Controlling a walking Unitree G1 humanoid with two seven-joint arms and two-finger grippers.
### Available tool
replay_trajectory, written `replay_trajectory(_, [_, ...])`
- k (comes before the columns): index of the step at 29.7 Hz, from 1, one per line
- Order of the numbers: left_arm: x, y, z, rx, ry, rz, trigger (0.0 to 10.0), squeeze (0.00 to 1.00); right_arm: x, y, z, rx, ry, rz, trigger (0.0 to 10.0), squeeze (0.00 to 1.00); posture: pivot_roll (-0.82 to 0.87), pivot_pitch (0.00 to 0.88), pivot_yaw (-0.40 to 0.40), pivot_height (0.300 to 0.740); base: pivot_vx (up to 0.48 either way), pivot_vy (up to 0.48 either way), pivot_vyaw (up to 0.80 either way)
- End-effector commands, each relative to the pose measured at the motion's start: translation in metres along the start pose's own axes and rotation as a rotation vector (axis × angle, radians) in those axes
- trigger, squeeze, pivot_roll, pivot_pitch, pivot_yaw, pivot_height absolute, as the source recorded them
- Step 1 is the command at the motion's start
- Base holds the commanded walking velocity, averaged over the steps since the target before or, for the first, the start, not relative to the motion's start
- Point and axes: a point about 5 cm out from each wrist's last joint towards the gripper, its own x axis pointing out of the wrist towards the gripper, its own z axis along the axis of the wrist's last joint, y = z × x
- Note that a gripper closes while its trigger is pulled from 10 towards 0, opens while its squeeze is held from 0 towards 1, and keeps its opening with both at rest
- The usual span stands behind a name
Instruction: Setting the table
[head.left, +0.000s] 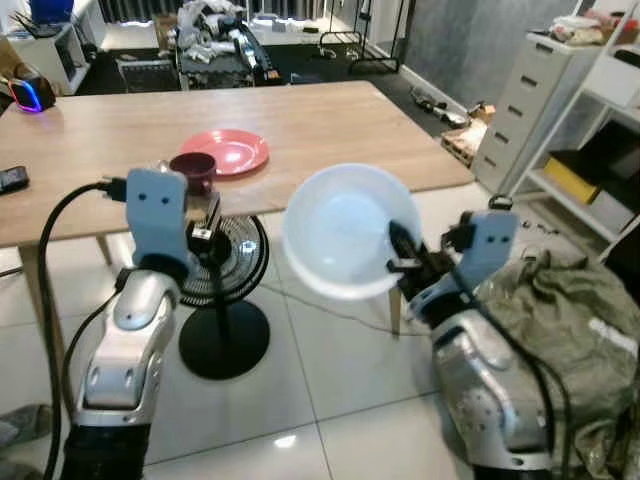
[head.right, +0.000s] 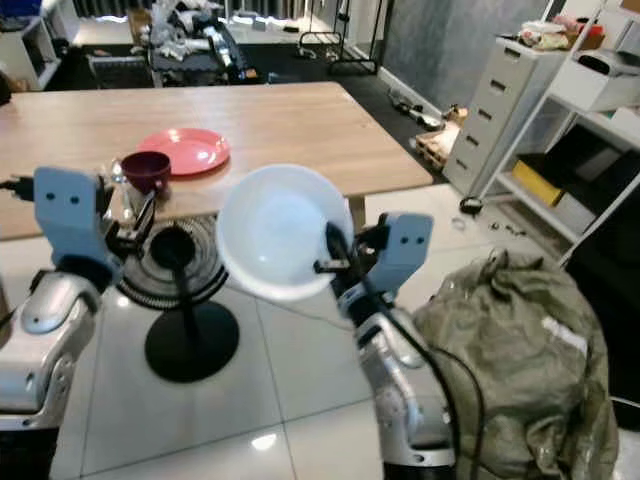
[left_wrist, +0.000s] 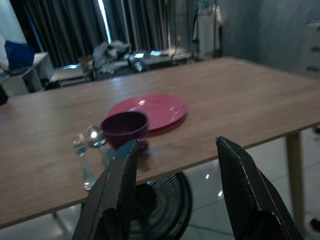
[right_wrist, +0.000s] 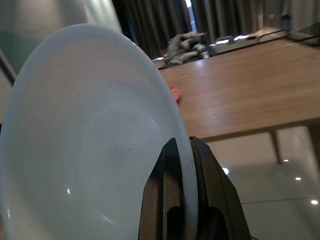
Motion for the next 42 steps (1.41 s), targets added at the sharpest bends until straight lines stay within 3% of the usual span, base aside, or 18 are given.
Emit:
replay_trajectory(1, [-0.001, -0.002, -0.001, 0.006, 0.003, -0.005, 10.0, 0.01, -0.001, -0.003, 0.000, -0.023, -0.001, -0.007, 10.0, 0.00, -0.01, 0.000, 0.056, 0.740, 0.480, 0.000, 0.80])
replay_trajectory(15, [0.000, -0.003, -0.001, 0.007, 0.001, -0.009, 10.0, 0.01, 0.000, -0.004, 0.000, -0.026, -0.002, -0.012, 10.0, 0.00, -0.01, 0.000, 0.058, 0.740, 0.480, 0.000, 0.79])
replay_trajectory(32, [0.001, -0.002, -0.001, 0.005, -0.002, -0.008, 10.0, 0.01, 0.003, -0.008, 0.004, -0.013, -0.029, -0.038, 10.0, 0.00, -0.01, 0.000, 0.058, 0.740, 0.480, 0.000, 0.00])
replay_trajectory(38, [0.002, -0.003, 0.000, 0.008, -0.004, -0.012, 10.0, 0.01, 0.005, -0.025, 0.023, 0.118, -0.128, -0.127, 10.0, 0.00, -0.01, 0.000, 0.060, 0.740, 0.480, 0.000, 0.00])
replay_trajectory(41, [0.002, -0.003, 0.000, 0.008, -0.005, -0.013, 10.0, 0.01, 0.005, -0.029, 0.025, 0.121, -0.140, -0.142, 10.0, 0.00, -0.01, 0.000, 0.060, 0.740, 0.480, 0.000, 0.00])
replay_trajectory(42, [0.001, -0.004, -0.001, 0.008, 0.002, -0.024, 10.0, 0.00, 0.006, -0.037, 0.032, 0.091, -0.165, -0.177, 10.0, 0.00, -0.01, 0.000, 0.060, 0.740, 0.000, 0.000, 0.00])
